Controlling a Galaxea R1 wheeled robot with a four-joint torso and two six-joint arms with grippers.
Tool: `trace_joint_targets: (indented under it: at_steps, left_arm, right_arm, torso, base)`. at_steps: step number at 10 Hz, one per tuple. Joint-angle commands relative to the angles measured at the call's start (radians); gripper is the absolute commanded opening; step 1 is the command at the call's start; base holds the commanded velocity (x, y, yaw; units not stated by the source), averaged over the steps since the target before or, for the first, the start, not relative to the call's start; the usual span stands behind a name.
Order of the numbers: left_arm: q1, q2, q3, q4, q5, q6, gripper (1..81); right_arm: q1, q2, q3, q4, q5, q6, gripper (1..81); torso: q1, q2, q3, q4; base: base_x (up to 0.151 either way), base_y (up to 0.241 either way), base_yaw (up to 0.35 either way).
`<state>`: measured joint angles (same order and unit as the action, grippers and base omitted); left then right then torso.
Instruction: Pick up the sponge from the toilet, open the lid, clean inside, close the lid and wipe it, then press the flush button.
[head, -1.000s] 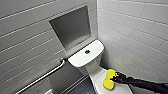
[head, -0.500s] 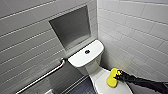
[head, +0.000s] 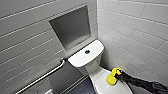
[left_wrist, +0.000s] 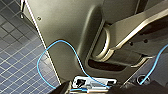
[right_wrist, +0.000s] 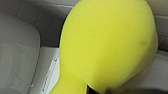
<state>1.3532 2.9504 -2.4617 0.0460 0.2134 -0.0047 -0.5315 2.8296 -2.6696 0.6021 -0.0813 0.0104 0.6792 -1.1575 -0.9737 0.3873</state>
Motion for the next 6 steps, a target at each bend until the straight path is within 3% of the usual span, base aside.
trace_joint_targets:
  at_steps: [1,3,6]
  left_arm:
    - [0.004,-0.019,0.001,-0.011,0.092,0.0,81.1]
    - [0.002,-0.011,0.001,-0.009,0.092,0.0,81.1]
    - [0.008,-0.011,0.001,-0.009,0.092,0.0,81.1]
  right_arm:
    - [0.052,-0.086,0.158,-0.025,-0.081,0.029,1.0]
    - [0.002,-0.256,0.47,-0.044,0.056,0.033,1.0]
    - [-0.081,-0.336,0.562,-0.048,0.177,0.042,1.0]
  torso:
    - [0.0,0.0,0.0,0.0]
    - [0.0,0.0,0.0,0.0]
    - [0.0,0.0,0.0,0.0]
  base:
    - [0.0,0.0,0.0]
    - [0.0,0.0,0.0]
    - [0.0,0.0,0.0]
